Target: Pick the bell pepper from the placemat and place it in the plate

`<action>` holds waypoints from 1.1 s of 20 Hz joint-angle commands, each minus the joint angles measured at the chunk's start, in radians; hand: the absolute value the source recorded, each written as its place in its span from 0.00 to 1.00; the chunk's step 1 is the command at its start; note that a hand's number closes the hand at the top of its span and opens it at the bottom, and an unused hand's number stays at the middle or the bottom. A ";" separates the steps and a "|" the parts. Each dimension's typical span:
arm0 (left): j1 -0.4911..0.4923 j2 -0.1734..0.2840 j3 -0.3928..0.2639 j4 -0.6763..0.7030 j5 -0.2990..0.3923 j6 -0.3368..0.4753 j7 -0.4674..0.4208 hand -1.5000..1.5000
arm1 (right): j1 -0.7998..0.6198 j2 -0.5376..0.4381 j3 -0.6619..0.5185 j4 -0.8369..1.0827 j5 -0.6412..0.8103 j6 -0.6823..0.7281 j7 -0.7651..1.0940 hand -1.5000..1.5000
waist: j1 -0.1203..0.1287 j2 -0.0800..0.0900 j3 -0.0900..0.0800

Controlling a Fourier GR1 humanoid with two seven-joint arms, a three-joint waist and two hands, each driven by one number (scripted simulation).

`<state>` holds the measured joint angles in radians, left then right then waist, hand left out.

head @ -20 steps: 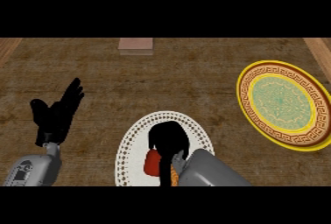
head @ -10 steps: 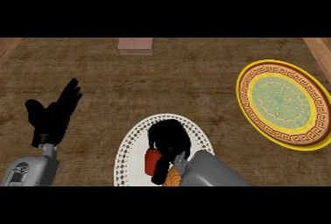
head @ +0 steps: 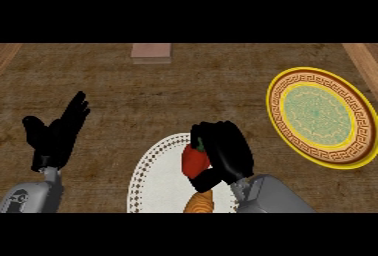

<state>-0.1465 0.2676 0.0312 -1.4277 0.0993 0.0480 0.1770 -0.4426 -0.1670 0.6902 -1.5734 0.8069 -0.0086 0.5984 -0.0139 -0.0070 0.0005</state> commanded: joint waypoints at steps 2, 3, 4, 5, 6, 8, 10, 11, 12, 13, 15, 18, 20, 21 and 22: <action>0.041 -0.004 -0.004 -0.013 -0.003 -0.007 -0.018 0.50 | -0.022 -0.057 -0.076 -0.159 0.189 -0.150 0.082 1.00 | -0.008 -0.005 -0.001; 0.027 0.014 0.012 -0.031 0.000 -0.001 0.009 0.50 | -0.012 -0.084 -0.110 -0.175 0.210 -0.174 0.085 1.00 | -0.007 -0.004 0.000; 0.008 -0.021 -0.005 0.023 -0.034 0.031 -0.037 0.50 | 0.008 -0.067 -0.088 -0.207 0.261 -0.186 0.131 1.00 | -0.017 0.000 -0.001; 0.018 -0.016 -0.009 0.009 -0.014 -0.001 -0.024 0.50 | -0.011 -0.077 -0.124 -0.233 0.264 -0.139 0.164 1.00 | -0.006 0.001 -0.001; 0.015 0.016 0.031 0.044 0.006 -0.022 -0.044 0.50 | 0.053 -0.126 -0.140 -0.287 0.282 -0.180 0.152 1.00 | -0.016 0.001 -0.001; 0.019 -0.015 0.003 -0.034 -0.002 0.003 0.009 0.50 | 0.009 -0.088 -0.201 -0.321 0.279 -0.113 0.220 1.00 | 0.005 0.002 -0.001; 0.015 0.003 0.020 -0.003 0.001 -0.019 -0.016 0.50 | 0.101 -0.118 -0.281 -0.352 0.182 -0.166 0.166 1.00 | 0.004 0.005 0.000; -0.052 0.002 0.023 0.028 -0.002 -0.009 0.022 0.50 | 0.115 -0.145 -0.312 -0.402 0.163 -0.132 0.169 1.00 | -0.002 0.005 0.000; -0.009 -0.024 -0.001 -0.011 -0.023 0.002 -0.004 0.50 | 0.115 -0.122 -0.331 -0.306 0.195 -0.185 0.137 1.00 | 0.011 0.007 0.000; -0.011 -0.024 0.005 0.027 -0.033 0.003 -0.033 0.50 | 0.113 -0.134 -0.376 -0.347 0.145 -0.148 0.148 1.00 | 0.008 0.007 0.000; -0.017 -0.035 0.002 0.033 -0.047 0.019 -0.034 0.50 | 0.117 -0.159 -0.475 -0.322 0.045 -0.169 0.084 1.00 | 0.010 0.008 0.000; -0.037 -0.039 0.006 0.037 -0.031 -0.008 -0.022 0.50 | 0.135 -0.200 -0.579 -0.210 -0.034 -0.209 -0.056 1.00 | 0.013 0.008 0.000; -0.002 -0.028 0.004 -0.054 -0.036 0.015 0.055 0.50 | 0.197 -0.244 -0.640 -0.211 -0.057 -0.216 -0.088 1.00 | 0.013 0.006 0.001; -0.005 -0.033 0.010 0.044 -0.034 -0.030 -0.057 0.50 | 0.150 -0.211 -0.644 -0.115 -0.046 -0.229 -0.106 1.00 | 0.015 0.009 0.000; -0.026 -0.036 0.003 -0.005 -0.040 -0.004 0.023 0.50 | 0.192 -0.263 -0.697 -0.144 -0.113 -0.208 -0.167 1.00 | 0.012 0.007 0.000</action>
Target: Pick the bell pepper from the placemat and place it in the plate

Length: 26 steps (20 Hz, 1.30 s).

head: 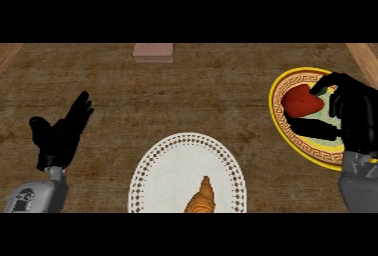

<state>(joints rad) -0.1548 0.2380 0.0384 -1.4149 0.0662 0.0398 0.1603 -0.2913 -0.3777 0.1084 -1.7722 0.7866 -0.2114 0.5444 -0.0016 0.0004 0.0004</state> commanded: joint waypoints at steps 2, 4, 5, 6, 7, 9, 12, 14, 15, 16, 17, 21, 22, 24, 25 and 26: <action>-0.016 -0.012 0.004 0.009 -0.016 0.008 0.016 0.50 | 0.027 -0.072 -0.174 0.140 -0.140 -0.010 -0.196 1.00 | 0.001 0.001 0.000; 0.041 -0.020 -0.001 -0.050 -0.002 -0.008 0.000 0.50 | -0.015 -0.109 -0.207 0.237 -0.149 0.024 -0.239 1.00 | 0.008 0.000 0.000; 0.020 0.006 0.018 0.005 0.000 -0.037 -0.015 0.50 | -0.040 -0.055 -0.158 0.312 -0.067 -0.019 -0.223 1.00 | 0.009 0.002 0.000; 0.009 -0.019 0.006 0.003 -0.015 -0.010 -0.021 0.50 | -0.013 -0.096 -0.169 0.313 -0.087 0.021 -0.256 1.00 | 0.006 0.001 0.000; -0.022 -0.015 0.003 -0.014 -0.026 0.013 0.037 0.50 | 0.041 -0.131 -0.207 0.337 -0.146 0.035 -0.323 1.00 | 0.002 0.002 0.001; -0.005 -0.029 -0.016 -0.020 -0.024 -0.003 0.034 0.50 | -0.002 -0.127 -0.154 0.415 -0.098 0.076 -0.325 1.00 | 0.010 0.002 0.000; 0.029 -0.009 -0.010 -0.071 -0.013 -0.023 0.035 0.50 | -0.072 -0.117 -0.263 0.523 -0.294 0.191 -0.309 1.00 | 0.021 0.001 0.001; -0.040 -0.006 0.016 0.059 -0.017 -0.036 -0.021 0.50 | -0.095 -0.104 -0.245 0.632 -0.286 0.183 -0.429 0.00 | 0.010 0.005 0.000; -0.061 -0.004 0.024 0.013 -0.008 -0.015 0.060 0.50 | -0.101 -0.108 -0.245 0.695 -0.284 0.172 -0.517 0.00 | 0.015 0.005 0.001; 0.016 -0.001 0.016 -0.061 -0.003 -0.032 0.053 0.50 | -0.067 -0.135 -0.254 0.683 -0.291 0.194 -0.573 0.00 | 0.014 0.001 0.001; -0.006 -0.010 0.043 0.062 -0.009 -0.034 -0.053 0.50 | -0.116 -0.164 -0.290 0.644 -0.335 0.244 -0.556 0.00 | 0.006 0.002 0.000; -0.025 -0.026 0.018 -0.014 -0.017 -0.014 0.040 0.50 | -0.131 -0.098 -0.301 0.650 -0.313 0.091 -0.692 0.00 | 0.009 0.001 0.001; -0.011 0.032 0.069 0.000 0.024 -0.067 0.021 0.50 | -0.056 -0.082 -0.311 0.558 -0.353 0.093 -0.729 0.00 | -0.002 -0.002 0.000; -0.004 -0.035 0.020 -0.003 -0.026 -0.002 0.011 0.50 | -0.107 -0.073 -0.350 0.560 -0.431 0.117 -0.800 0.00 | 0.000 -0.002 0.001; 0.028 -0.022 0.026 -0.007 -0.022 -0.023 -0.024 0.50 | -0.128 -0.085 -0.377 0.541 -0.492 0.168 -0.823 0.00 | 0.001 -0.003 0.001; 0.023 -0.029 0.023 0.015 -0.036 -0.008 -0.027 0.50 | -0.128 -0.066 -0.379 0.496 -0.529 0.191 -0.812 0.00 | -0.006 -0.004 0.000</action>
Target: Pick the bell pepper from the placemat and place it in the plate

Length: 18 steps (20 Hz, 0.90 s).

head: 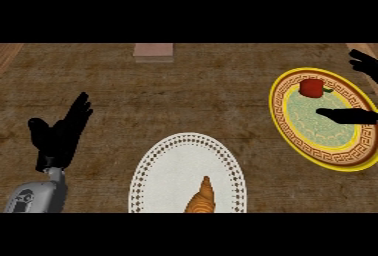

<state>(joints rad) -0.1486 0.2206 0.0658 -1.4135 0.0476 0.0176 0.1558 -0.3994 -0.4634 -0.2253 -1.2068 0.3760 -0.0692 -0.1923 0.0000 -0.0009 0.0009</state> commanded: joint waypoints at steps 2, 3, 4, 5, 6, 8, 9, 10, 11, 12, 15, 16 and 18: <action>-0.021 -0.014 -0.002 0.014 -0.017 0.024 0.010 0.50 | -0.008 0.063 -0.046 -0.178 -0.175 0.078 0.010 0.00 | -0.017 -0.005 -0.002; -0.035 0.032 0.030 -0.005 0.020 -0.021 0.044 0.50 | 0.065 0.054 -0.084 -0.205 -0.211 0.089 0.008 0.00 | -0.017 -0.005 -0.001; -0.010 0.009 0.005 -0.020 -0.007 0.004 0.047 0.50 | 0.050 0.026 -0.128 -0.196 -0.266 0.130 0.043 0.00 | -0.014 -0.004 -0.001; -0.026 -0.009 0.013 0.023 -0.008 0.017 0.010 0.50 | 0.031 0.069 -0.103 -0.242 -0.277 0.127 0.166 0.00 | -0.018 -0.005 -0.002; -0.014 -0.015 -0.006 -0.012 -0.032 0.037 0.018 0.50 | 0.044 0.052 -0.145 -0.222 -0.339 0.169 0.190 0.00 | -0.019 -0.006 -0.001; 0.009 -0.011 0.006 -0.011 -0.007 0.010 0.000 0.50 | 0.063 0.022 -0.176 -0.235 -0.436 0.268 0.255 0.00 | -0.019 -0.007 -0.002; -0.043 -0.006 0.007 -0.009 -0.009 0.021 0.059 0.50 | 0.036 0.027 -0.175 -0.190 -0.465 0.290 0.263 0.00 | -0.012 -0.003 -0.001; -0.028 0.001 0.008 0.009 -0.016 0.008 0.017 0.50 | 0.024 0.022 -0.184 -0.201 -0.492 0.299 0.309 0.00 | -0.009 -0.002 -0.001; 0.016 0.022 0.021 -0.012 0.000 -0.024 -0.009 0.50 | 0.053 -0.002 -0.212 -0.164 -0.526 0.341 0.271 0.00 | -0.004 -0.001 -0.001; -0.047 0.037 0.054 0.027 0.025 -0.032 0.020 0.50 | 0.111 0.018 -0.204 -0.213 -0.531 0.346 0.275 0.00 | -0.010 -0.001 -0.001; -0.019 0.025 0.041 -0.034 0.010 -0.039 0.045 0.50 | 0.062 -0.029 -0.226 -0.111 -0.522 0.358 0.182 0.00 | 0.002 0.001 -0.001; -0.001 -0.004 0.015 -0.004 -0.018 -0.020 0.005 0.50 | 0.128 -0.034 -0.251 -0.093 -0.533 0.405 0.090 0.00 | 0.000 0.001 -0.001; -0.059 0.010 0.046 0.015 0.010 -0.032 0.035 0.50 | 0.132 -0.071 -0.291 -0.040 -0.546 0.428 0.056 0.00 | -0.001 0.002 -0.001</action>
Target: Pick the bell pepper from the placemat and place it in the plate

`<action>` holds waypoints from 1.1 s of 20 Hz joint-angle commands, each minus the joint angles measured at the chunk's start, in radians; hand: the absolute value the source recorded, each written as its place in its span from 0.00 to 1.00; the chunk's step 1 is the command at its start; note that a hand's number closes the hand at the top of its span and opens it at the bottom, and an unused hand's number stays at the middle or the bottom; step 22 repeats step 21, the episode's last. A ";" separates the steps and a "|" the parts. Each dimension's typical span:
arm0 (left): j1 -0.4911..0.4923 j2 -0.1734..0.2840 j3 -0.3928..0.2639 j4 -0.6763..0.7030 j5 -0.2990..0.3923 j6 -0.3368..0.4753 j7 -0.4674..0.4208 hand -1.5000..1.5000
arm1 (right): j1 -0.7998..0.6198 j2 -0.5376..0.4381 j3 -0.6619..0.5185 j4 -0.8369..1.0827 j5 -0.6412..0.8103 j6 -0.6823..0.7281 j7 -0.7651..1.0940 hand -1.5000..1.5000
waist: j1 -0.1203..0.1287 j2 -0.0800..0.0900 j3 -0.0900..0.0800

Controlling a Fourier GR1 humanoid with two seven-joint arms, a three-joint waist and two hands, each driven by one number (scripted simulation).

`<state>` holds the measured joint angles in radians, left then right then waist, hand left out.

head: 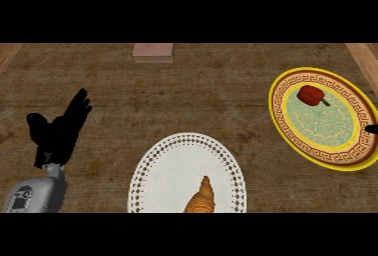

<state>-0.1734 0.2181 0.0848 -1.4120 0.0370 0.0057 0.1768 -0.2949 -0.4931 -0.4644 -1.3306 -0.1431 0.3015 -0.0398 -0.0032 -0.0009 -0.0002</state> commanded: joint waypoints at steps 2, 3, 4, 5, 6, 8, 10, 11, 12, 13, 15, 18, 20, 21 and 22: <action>0.018 -0.033 -0.025 -0.040 -0.042 0.027 0.019 0.50 | 0.036 -0.062 -0.054 0.053 -0.045 0.076 -0.063 0.00 | 0.003 0.000 0.000; -0.013 -0.017 0.010 0.070 -0.020 -0.014 -0.056 0.50 | -0.052 -0.057 -0.022 0.183 0.005 0.041 -0.125 0.00 | 0.006 0.002 0.000; -0.047 -0.010 0.021 0.113 -0.014 -0.017 -0.057 0.50 | 0.044 -0.077 -0.072 0.124 -0.039 0.093 -0.134 0.00 | -0.001 0.002 0.000; 0.001 0.005 0.018 -0.051 -0.002 -0.013 0.046 0.50 | -0.009 -0.116 -0.068 0.167 -0.019 0.083 -0.116 0.00 | 0.007 0.001 0.000; -0.019 -0.033 -0.025 -0.060 -0.035 0.026 0.086 0.50 | 0.048 -0.118 -0.072 0.174 -0.015 0.128 -0.180 0.00 | 0.004 0.001 0.001; 0.032 -0.003 0.017 -0.076 -0.006 -0.024 0.044 0.50 | 0.008 -0.100 -0.058 0.214 0.005 0.075 -0.195 0.00 | 0.007 0.001 0.000; -0.050 -0.032 0.018 0.071 -0.030 -0.001 -0.023 0.50 | 0.013 -0.132 -0.083 0.255 -0.011 0.104 -0.215 0.00 | 0.003 0.002 0.000; 0.030 -0.019 0.009 -0.080 0.001 -0.031 0.047 0.50 | 0.021 -0.142 -0.084 0.299 0.009 0.102 -0.237 0.00 | 0.008 0.001 0.001; -0.032 -0.038 0.001 -0.030 -0.040 0.019 0.058 0.50 | 0.051 -0.134 -0.078 0.172 -0.018 0.099 -0.154 0.00 | 0.001 0.000 0.000; 0.018 -0.040 0.007 0.000 -0.037 -0.005 -0.023 0.50 | 0.031 -0.168 -0.081 0.272 0.008 0.128 -0.239 0.00 | 0.005 0.001 0.000; 0.063 -0.020 0.012 -0.062 -0.027 -0.037 -0.007 0.50 | 0.004 -0.164 -0.064 0.326 0.026 0.110 -0.251 0.00 | 0.007 0.001 0.000; -0.007 -0.047 -0.010 -0.025 -0.052 -0.001 0.043 0.50 | 0.018 -0.204 -0.074 0.457 0.079 0.124 -0.375 0.00 | 0.008 0.003 0.001; 0.048 -0.043 0.007 -0.028 -0.040 -0.021 -0.028 0.50 | -0.068 -0.231 -0.041 0.517 0.106 0.105 -0.343 0.00 | 0.013 0.003 0.001; 0.007 -0.033 0.019 -0.023 -0.043 -0.013 0.002 0.50 | -0.014 -0.221 -0.059 0.520 0.102 0.106 -0.391 0.00 | 0.008 0.002 0.001; 0.007 -0.033 0.019 -0.023 -0.043 -0.013 0.002 0.50 | -0.014 -0.221 -0.059 0.520 0.102 0.106 -0.391 0.00 | 0.008 0.002 0.001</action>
